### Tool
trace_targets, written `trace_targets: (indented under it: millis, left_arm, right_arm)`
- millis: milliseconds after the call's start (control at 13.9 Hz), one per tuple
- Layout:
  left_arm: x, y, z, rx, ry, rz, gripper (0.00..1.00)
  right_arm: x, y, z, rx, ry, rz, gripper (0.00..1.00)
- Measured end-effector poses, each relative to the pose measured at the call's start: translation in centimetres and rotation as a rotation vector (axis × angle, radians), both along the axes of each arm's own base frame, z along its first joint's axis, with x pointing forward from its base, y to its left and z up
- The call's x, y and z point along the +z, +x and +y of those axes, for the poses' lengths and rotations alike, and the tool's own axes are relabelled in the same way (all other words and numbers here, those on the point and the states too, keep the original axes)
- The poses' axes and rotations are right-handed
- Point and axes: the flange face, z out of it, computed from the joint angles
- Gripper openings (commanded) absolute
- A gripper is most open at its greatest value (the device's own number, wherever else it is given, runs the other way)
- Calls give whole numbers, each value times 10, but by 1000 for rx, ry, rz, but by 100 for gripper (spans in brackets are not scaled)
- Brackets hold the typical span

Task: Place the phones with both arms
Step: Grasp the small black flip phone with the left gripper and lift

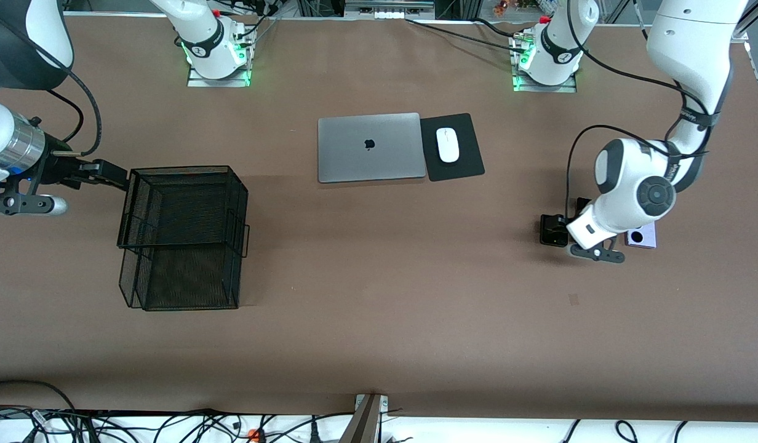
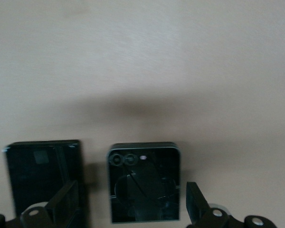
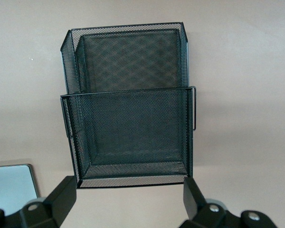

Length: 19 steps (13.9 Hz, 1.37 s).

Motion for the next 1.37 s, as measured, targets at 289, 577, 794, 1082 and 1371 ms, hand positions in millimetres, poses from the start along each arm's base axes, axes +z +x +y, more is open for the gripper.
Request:
trace_targets:
  millis: [289,577,794,1082,1371]
  left_arm:
    - [-21,-13,-15,-26,-1,-15,100]
    - [-25,-15,-8,-47,21,-15,100]
    - [-29,-15,-8,-47,20,-21,100]
    - [-47,-17,-7,-45,15,-21,100]
    - [-48,-17,-6,-42,15,-28,81]
  right_arm:
    - [0,0,0,0,0,0,100]
    - [0,0,0,0,0,0,100]
    - [0,0,0,0,0,0,100]
    - [0,0,0,0,0,1,100]
    - [0,0,0,0,0,1,100]
